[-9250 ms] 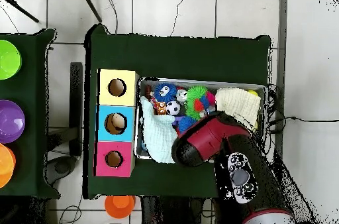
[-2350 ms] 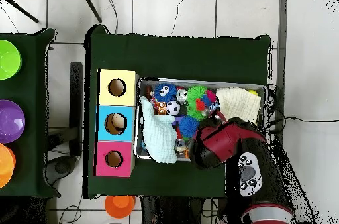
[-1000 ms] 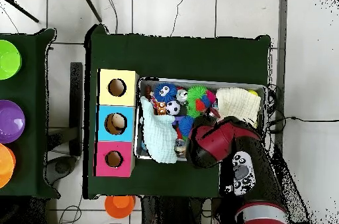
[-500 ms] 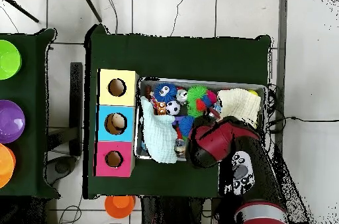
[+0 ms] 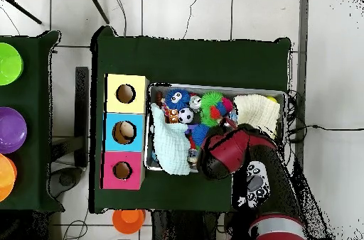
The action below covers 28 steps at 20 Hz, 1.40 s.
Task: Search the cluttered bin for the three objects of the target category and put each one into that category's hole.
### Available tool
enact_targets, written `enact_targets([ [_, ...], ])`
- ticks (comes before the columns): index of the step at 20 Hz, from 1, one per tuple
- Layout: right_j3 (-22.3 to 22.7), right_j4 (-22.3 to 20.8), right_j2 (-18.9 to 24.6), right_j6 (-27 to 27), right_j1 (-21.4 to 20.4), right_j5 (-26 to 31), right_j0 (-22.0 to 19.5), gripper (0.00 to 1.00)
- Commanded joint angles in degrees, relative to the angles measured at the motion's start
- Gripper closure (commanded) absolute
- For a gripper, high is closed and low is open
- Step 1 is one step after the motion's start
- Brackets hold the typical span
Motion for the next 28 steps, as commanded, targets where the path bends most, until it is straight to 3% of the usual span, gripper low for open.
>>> enact_targets([
  [1,-2.92,1.14,1.86,0.81,2.35,6.53,0.30,1.00],
  [8,-3.00,1.53,1.74,1.17,2.48,6.86,0.35,1.00],
  [9,-3.02,1.44,1.58,1.33,2.52,6.75,0.42,0.00],
  [28,-5.43,0.37,-3.39,4.22,5.48,6.08,2.92,0.00],
])
